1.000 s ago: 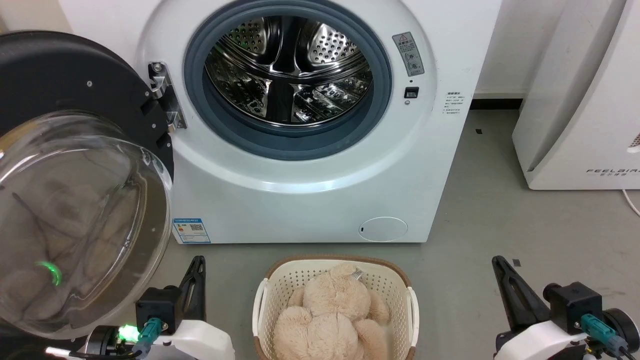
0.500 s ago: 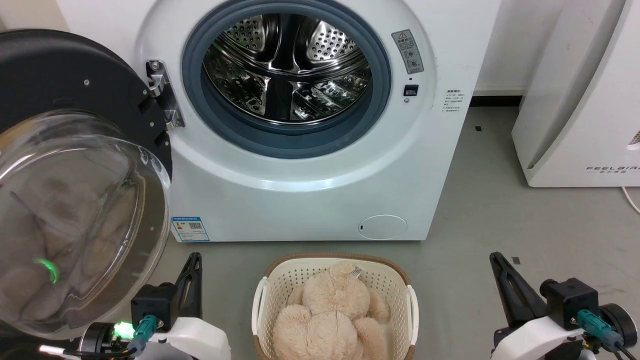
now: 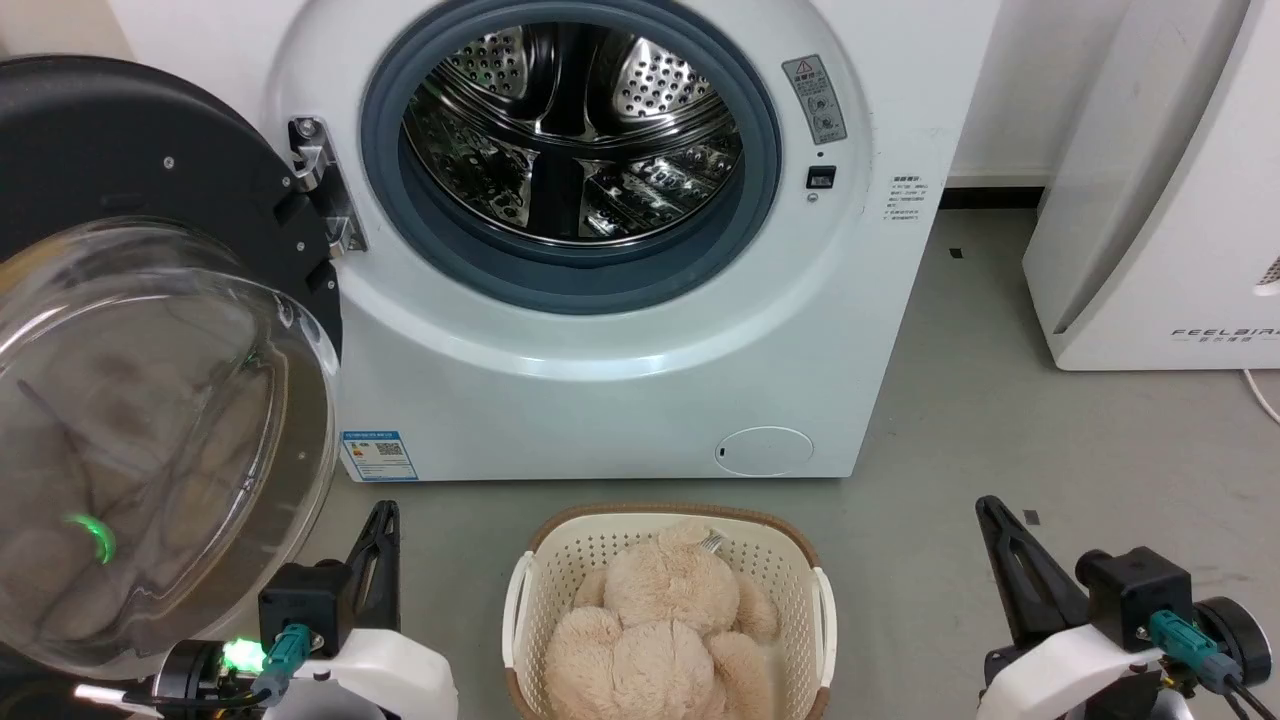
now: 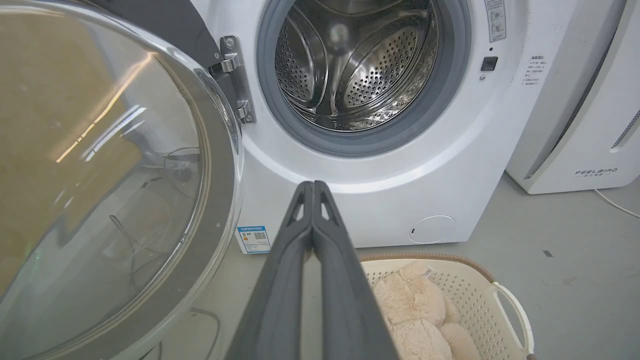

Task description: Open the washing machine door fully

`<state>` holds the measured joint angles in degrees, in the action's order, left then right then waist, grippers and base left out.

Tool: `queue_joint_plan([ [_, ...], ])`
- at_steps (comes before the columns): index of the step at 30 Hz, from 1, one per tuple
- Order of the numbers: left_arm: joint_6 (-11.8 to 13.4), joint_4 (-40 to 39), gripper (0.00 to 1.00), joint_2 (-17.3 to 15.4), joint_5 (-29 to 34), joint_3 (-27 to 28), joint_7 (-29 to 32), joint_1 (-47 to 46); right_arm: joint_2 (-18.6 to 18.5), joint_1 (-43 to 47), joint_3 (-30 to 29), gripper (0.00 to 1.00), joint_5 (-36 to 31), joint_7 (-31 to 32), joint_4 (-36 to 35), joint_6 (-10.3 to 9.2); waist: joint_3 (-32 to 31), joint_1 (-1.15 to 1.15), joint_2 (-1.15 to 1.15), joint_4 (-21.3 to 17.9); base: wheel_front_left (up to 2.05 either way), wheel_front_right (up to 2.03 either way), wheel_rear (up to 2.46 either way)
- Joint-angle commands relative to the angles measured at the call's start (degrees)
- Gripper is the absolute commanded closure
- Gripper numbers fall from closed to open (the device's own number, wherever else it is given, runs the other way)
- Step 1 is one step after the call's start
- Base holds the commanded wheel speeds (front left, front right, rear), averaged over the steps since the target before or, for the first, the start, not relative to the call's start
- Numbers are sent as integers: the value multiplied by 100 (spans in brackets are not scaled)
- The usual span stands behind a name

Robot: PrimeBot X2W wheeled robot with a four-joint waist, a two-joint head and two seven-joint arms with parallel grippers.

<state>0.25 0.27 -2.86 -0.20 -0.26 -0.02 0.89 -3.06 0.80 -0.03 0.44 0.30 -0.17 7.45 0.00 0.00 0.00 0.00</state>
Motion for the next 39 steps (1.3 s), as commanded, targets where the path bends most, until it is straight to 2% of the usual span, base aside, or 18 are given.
queue_joint_plan([
  [1, -25, -27, 100, -2, 20, 26, 2, -89, 18, -80, 3, 100, -44, -30, 17, 3, 0, 0, 0, 0, 0, 0, 0],
  [39, -25, -27, 100, -2, 20, 26, 2, -89, 18, -80, 3, 100, -44, -30, 17, 3, 0, 0, 0, 0, 0, 0, 0],
])
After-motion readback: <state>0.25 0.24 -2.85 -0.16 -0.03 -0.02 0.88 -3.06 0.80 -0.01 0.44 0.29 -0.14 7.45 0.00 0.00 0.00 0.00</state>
